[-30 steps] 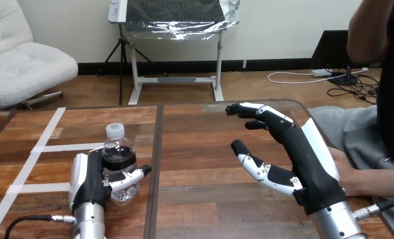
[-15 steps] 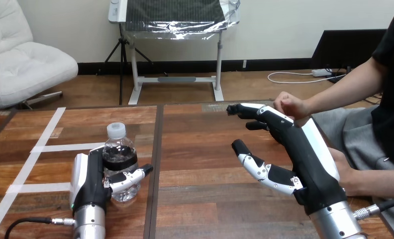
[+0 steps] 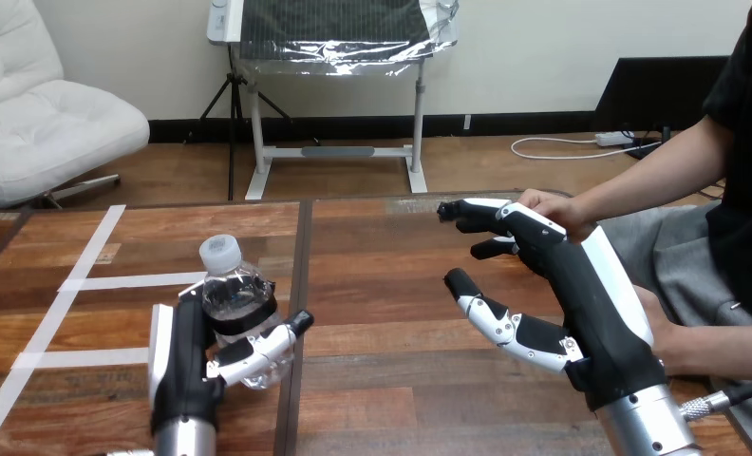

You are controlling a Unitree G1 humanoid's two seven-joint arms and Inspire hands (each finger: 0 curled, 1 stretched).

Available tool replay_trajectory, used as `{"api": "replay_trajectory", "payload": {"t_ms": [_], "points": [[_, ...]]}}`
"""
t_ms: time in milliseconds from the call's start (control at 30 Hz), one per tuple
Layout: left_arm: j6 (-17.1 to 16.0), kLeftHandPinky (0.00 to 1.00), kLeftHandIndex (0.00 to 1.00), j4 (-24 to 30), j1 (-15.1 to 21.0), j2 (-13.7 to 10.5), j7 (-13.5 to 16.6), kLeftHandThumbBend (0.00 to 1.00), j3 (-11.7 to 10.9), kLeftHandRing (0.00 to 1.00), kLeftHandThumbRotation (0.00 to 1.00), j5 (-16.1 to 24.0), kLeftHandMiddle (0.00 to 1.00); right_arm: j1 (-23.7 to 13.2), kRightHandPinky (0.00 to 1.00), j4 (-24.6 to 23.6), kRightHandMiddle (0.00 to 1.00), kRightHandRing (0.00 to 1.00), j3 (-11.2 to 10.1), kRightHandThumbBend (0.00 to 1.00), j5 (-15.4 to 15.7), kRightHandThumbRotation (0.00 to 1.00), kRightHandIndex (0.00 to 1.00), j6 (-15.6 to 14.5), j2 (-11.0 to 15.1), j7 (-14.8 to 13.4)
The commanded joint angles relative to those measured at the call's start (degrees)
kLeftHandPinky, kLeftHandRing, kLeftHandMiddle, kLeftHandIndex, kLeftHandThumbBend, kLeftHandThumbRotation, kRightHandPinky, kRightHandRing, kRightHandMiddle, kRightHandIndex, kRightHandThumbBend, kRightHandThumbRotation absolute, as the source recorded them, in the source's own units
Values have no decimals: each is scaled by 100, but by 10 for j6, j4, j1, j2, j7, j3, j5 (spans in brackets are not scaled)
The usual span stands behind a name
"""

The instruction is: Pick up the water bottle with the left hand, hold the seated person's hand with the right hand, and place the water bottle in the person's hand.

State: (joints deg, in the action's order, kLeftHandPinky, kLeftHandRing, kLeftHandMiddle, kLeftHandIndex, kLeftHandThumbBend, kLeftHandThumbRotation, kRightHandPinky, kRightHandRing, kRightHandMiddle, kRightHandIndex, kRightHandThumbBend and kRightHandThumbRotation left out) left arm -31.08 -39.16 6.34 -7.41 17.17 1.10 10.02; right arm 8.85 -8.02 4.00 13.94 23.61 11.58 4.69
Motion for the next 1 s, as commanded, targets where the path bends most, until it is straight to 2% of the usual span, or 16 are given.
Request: {"api": "replay_trajectory", "payload": {"t_ms": [0, 100, 167, 300, 500, 633, 667, 767, 833, 900, 933, 967], "points": [[-43, 43, 48, 118, 5, 21, -13, 69, 5, 43, 0, -20, 44, -33, 68, -18, 80, 78, -22, 40, -11, 0, 72, 17, 6, -12], [-42, 44, 48, 186, -31, 40, -32, 70, 14, 43, 0, -38, 44, -33, 68, -16, 80, 79, -29, 40, -9, 0, 73, 20, 9, -16], [-27, 45, 48, 237, -57, 53, -49, 69, 23, 44, 0, -48, 44, -34, 68, -13, 80, 79, -33, 41, -8, 0, 72, 21, 10, -18], [-20, 46, 49, 309, -99, 73, -81, 66, 41, 44, 0, -64, 45, -30, 69, -20, 80, 79, -46, 43, 7, 0, 72, 11, 15, -24], [-9, 44, 48, 364, -130, 92, -95, 65, 52, 43, 0, -56, 45, -32, 70, -25, 79, 79, -66, 50, 30, 0, 72, 7, 31, -25], [-11, 44, 48, 379, -142, 102, -104, 64, 56, 43, 0, -64, 45, -37, 68, -31, 80, 78, -87, 57, 74, 0, 73, -6, 69, -21], [-10, 44, 48, 383, -146, 105, -105, 64, 57, 43, 0, -64, 45, -38, 67, -37, 81, 78, -95, 64, 94, 0, 75, -25, 89, -9], [-7, 44, 48, 392, -153, 109, -108, 63, 59, 43, 0, -63, 45, -42, 68, -47, 83, 79, -109, 68, 138, 0, 78, -63, 132, 17], [-7, 45, 48, 396, -157, 111, -112, 62, 59, 43, 0, -65, 45, -54, 69, -37, 85, 80, -116, 75, 173, 0, 80, -87, 181, 34], [-8, 45, 48, 398, -159, 113, -115, 62, 58, 43, 0, -64, 45, -61, 68, -32, 85, 80, -119, 79, 187, 0, 80, -108, 204, 48], [-8, 45, 48, 398, -161, 112, -116, 62, 58, 43, 0, -63, 45, -65, 68, -30, 86, 81, -120, 86, 188, 0, 81, -132, 219, 68], [-9, 45, 48, 398, -162, 112, -116, 62, 57, 43, 0, -62, 45, -68, 68, -29, 86, 81, -121, 86, 188, 0, 81, -150, 231, 83]]}}
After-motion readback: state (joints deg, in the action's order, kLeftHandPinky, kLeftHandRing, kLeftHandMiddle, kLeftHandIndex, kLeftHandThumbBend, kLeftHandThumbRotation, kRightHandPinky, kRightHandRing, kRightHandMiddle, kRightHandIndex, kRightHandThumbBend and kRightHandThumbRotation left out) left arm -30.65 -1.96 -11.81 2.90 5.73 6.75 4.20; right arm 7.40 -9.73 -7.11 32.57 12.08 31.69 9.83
